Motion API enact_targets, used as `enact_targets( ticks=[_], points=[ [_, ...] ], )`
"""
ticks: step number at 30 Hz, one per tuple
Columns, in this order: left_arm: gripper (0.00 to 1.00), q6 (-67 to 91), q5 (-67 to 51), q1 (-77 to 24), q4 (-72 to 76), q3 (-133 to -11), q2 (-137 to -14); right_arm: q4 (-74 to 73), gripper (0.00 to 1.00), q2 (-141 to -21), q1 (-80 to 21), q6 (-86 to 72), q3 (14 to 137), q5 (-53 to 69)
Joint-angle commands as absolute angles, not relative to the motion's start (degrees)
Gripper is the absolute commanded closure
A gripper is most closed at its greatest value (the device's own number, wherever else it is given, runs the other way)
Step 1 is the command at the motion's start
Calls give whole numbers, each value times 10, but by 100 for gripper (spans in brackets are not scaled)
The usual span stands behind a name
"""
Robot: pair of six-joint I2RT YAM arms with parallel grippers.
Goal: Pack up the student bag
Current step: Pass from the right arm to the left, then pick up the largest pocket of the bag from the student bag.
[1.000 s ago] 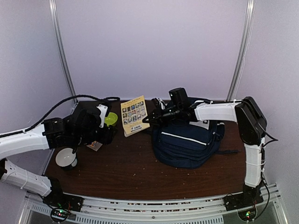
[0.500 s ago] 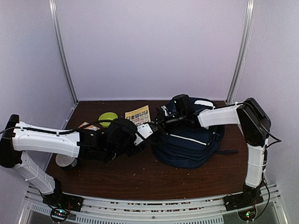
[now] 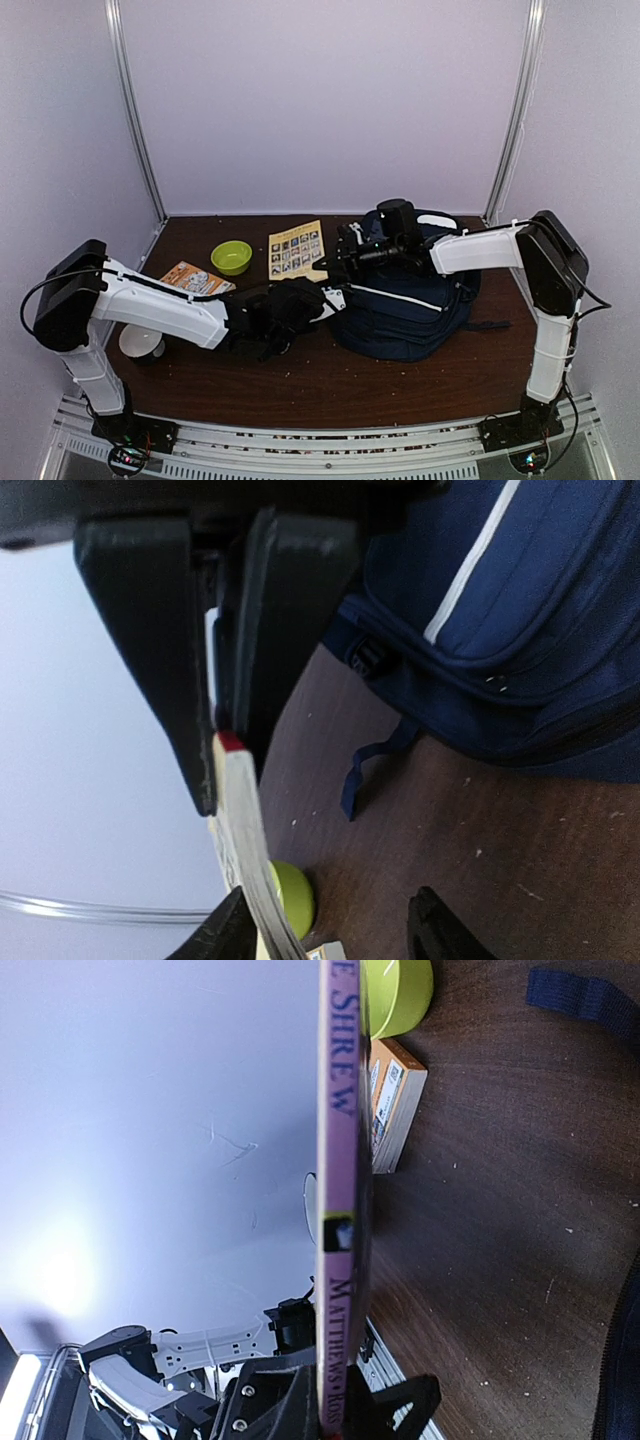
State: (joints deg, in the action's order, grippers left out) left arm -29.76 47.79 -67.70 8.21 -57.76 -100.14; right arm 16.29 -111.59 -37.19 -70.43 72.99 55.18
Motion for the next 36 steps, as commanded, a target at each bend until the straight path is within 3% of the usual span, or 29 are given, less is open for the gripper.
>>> enact_targets(
  ticks=[1,10,17,19,21,23,32,36],
  points=[
    [49,-343,581,-655,175,-581,-1012,200,100,-1087,-368,-712,722,563],
    [65,-360,628,-639,222,-537,-993,211,100,-1096,-367,-723,721,567],
    [93,-345,638,-634,208,-548,-990,219,100,-1099,-362,-722,720,570],
    [99,-330,642,-629,194,-551,-979,224,78,-1089,-354,-710,716,567],
    [100,-289,636,-623,153,-555,-957,206,58,-1073,-339,-671,719,562],
    [100,-225,620,-613,89,-565,-929,158,52,-1064,-320,-618,728,560],
    [100,62,441,-556,-115,-588,-787,-13,52,-998,-239,-382,735,528],
    [100,146,350,-529,-128,-582,-726,-114,60,-970,-221,-252,754,491]
  ],
)
